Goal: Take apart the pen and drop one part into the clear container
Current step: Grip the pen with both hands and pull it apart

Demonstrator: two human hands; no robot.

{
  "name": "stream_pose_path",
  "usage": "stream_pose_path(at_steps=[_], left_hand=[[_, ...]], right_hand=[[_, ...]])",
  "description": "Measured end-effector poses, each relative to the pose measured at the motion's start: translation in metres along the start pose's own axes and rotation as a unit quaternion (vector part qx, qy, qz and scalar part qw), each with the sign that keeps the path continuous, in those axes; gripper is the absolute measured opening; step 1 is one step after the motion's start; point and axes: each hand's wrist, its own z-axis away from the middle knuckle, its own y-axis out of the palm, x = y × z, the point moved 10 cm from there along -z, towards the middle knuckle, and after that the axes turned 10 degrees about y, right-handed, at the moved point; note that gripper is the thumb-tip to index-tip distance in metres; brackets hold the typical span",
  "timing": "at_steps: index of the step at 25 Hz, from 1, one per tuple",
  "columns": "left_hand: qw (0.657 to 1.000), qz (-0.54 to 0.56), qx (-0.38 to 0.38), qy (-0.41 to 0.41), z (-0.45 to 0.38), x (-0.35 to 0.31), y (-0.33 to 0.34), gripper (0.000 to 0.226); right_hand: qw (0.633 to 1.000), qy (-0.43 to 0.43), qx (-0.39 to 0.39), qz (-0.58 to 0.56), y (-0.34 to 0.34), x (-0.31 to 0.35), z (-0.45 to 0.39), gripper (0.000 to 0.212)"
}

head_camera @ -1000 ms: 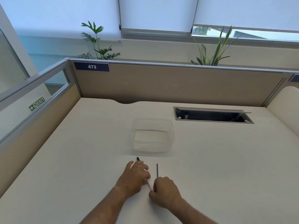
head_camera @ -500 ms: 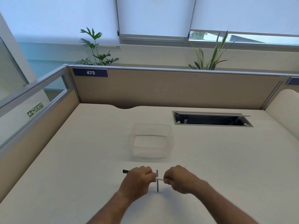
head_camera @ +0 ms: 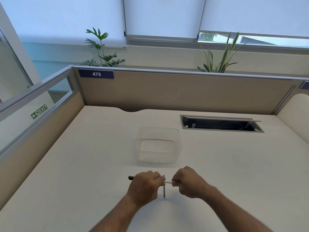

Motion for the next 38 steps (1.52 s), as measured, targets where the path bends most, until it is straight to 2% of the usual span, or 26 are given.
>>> stream_pose_path(at_steps=[5, 9, 12, 15, 17, 21, 23, 26, 32, 38], left_hand=[[0.999, -0.007, 0.05, -0.018, -0.004, 0.002, 0.004, 0.011], [0.99, 0.021, 0.113, -0.086, -0.003, 0.018, 0.019, 0.013], [0.966, 0.105, 0.186, -0.143, -0.003, 0.027, 0.033, 0.02], [0.947, 0.177, 0.206, -0.171, -0.006, 0.032, 0.038, 0.024], [0.948, 0.197, 0.18, -0.173, -0.007, 0.035, 0.036, 0.02], [0.978, 0.112, 0.153, -0.091, -0.014, 0.024, 0.028, 0.025], [0.986, 0.063, 0.146, -0.052, -0.017, 0.015, 0.029, 0.022], [0.988, 0.036, 0.14, -0.05, -0.019, 0.013, 0.03, 0.019], [0.981, 0.059, 0.171, -0.073, -0.018, 0.019, 0.033, 0.017], [0.977, 0.067, 0.185, -0.077, -0.021, 0.02, 0.035, 0.019]], right_hand=[[0.998, -0.042, -0.053, 0.012, -0.003, 0.009, 0.007, 0.024], [0.991, -0.087, -0.085, 0.056, -0.009, 0.018, 0.013, 0.019], [0.977, -0.134, -0.11, 0.126, -0.017, 0.029, 0.022, 0.019], [0.963, -0.164, -0.133, 0.17, -0.022, 0.037, 0.03, 0.021], [0.971, -0.136, -0.123, 0.154, -0.024, 0.032, 0.025, 0.01], [0.992, -0.04, 0.025, 0.121, -0.006, 0.009, 0.002, 0.02], [0.993, -0.032, 0.051, 0.103, -0.004, 0.009, -0.001, 0.019], [0.995, -0.02, 0.007, 0.095, -0.013, 0.007, -0.003, 0.018], [0.988, -0.042, -0.061, 0.134, -0.017, 0.015, 0.006, 0.019], [0.992, 0.007, -0.093, 0.084, -0.03, 0.011, 0.004, 0.014]])
